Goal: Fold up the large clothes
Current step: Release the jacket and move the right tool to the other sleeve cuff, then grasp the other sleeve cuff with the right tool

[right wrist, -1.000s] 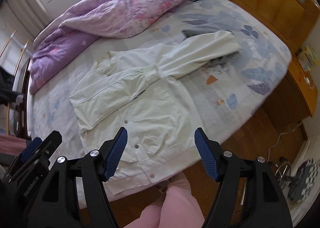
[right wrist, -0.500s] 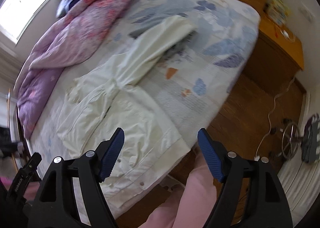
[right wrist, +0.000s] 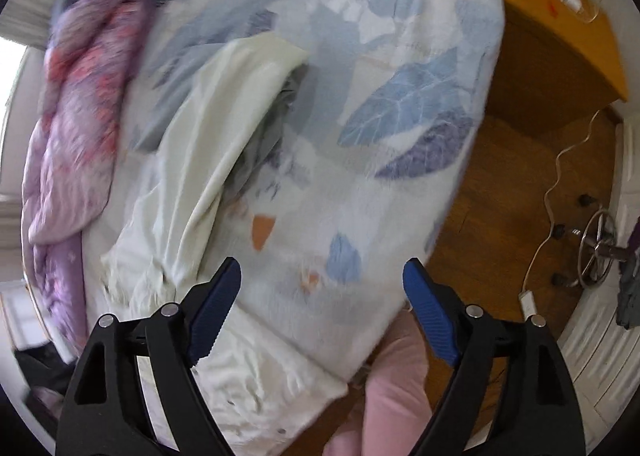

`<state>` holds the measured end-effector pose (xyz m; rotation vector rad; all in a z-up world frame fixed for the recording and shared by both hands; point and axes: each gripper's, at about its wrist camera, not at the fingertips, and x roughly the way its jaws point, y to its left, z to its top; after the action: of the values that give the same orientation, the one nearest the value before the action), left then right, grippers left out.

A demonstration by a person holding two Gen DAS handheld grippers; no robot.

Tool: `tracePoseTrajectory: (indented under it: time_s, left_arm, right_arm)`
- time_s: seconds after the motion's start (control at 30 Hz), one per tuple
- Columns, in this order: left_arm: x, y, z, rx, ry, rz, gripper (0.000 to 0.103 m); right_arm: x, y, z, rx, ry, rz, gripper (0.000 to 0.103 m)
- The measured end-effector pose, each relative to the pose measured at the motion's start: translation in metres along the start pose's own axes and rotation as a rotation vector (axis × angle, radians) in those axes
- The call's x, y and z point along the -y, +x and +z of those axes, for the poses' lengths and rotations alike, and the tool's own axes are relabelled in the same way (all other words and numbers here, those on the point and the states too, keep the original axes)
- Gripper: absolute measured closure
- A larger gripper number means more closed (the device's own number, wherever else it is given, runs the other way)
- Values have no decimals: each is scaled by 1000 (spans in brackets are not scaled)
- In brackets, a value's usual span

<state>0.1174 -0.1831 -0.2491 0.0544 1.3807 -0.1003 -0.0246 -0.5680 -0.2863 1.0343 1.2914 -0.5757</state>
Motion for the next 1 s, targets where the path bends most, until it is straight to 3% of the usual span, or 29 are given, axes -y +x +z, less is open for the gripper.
tracePoseTrajectory:
  time_s: [0.13,0.27,0.4,0.57,0.67,0.77,0.8,0.83,0.93,1.0]
  left_arm:
    - [18,44,21,-65,-45,-14,16]
    - [20,79,35,-129,-138,8,16]
    - [13,92,47,-61,-201,-32,14]
    - [-10,116,67,-17,-301,-8,13]
    - [-21,130,80,-5,-343,-2,13]
    - [-23,146,95,-25,-311,3,13]
    - [-23,152,101,-27,-292,5,14]
    - [-22,156,105,-29,-279,6,14]
    - [-16,170,118,-39,-214,-16,31]
    - [-10,181,126,-53,-174,-24,51]
  right_arm:
    - [10,61,80,-124,142,131,22]
    - [17,111,129,-213,255,141,22]
    - [19,138,162,-201,314,177,22]
    - [20,179,197,-213,430,190,22]
    - [28,204,207,-224,557,323,19]
    - [40,223,206,-224,731,470,21]
    - [41,227,207,-219,763,537,35]
    - [43,228,206,-194,804,618,40]
    - [40,217,206,-161,774,565,62]
    - [35,201,206,-127,702,508,81]
